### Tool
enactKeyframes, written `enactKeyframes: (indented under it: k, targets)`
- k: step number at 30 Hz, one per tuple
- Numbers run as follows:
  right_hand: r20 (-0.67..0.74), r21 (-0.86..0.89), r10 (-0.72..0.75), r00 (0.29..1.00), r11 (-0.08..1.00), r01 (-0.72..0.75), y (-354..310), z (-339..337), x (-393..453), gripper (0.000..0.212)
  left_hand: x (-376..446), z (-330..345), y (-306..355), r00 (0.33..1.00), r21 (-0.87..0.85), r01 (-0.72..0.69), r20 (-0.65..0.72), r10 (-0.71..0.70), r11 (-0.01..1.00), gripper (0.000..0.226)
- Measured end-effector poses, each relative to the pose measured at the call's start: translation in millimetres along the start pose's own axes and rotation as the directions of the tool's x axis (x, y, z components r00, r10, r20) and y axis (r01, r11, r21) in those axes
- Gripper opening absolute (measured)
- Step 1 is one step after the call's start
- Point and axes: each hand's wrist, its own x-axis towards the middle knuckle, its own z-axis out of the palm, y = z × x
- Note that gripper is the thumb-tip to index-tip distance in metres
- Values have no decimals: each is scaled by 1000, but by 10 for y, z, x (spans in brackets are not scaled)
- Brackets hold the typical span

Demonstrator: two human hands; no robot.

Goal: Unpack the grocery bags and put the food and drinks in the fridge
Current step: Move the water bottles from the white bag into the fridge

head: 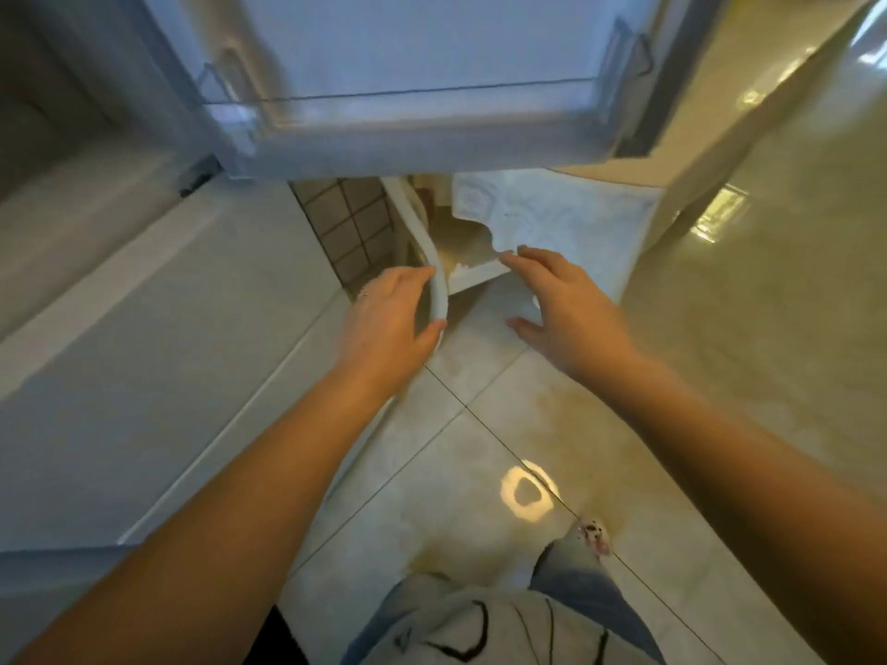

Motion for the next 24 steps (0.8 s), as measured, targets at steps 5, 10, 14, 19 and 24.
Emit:
enactKeyframes:
  k: [5, 10, 14, 19, 24]
  targets:
    - [22, -11, 177, 984, 984, -177, 1242, -361, -445, 68, 438, 808, 933, 995, -65, -60, 80, 65, 996, 57]
    - [90, -37, 282, 955, 959, -279, 2313, -742, -672, 68, 892, 1462, 1772, 986, -109, -71, 143, 86, 991, 57]
    - [115, -57, 314, 942, 949, -309, 2918, -996, -591, 68, 1258, 1776, 2238, 983, -133, -62, 161, 83, 989, 54]
    - [124, -86, 287, 950, 957, -278, 3510, -1192, -191, 68, 1861, 2064, 2535, 985, -135, -50, 158, 71, 990, 54]
    - [122, -68, 253, 960, 967, -246, 4041, -1377, 509, 67, 2702, 2412, 2670, 988, -152, -44, 137, 65, 987, 54]
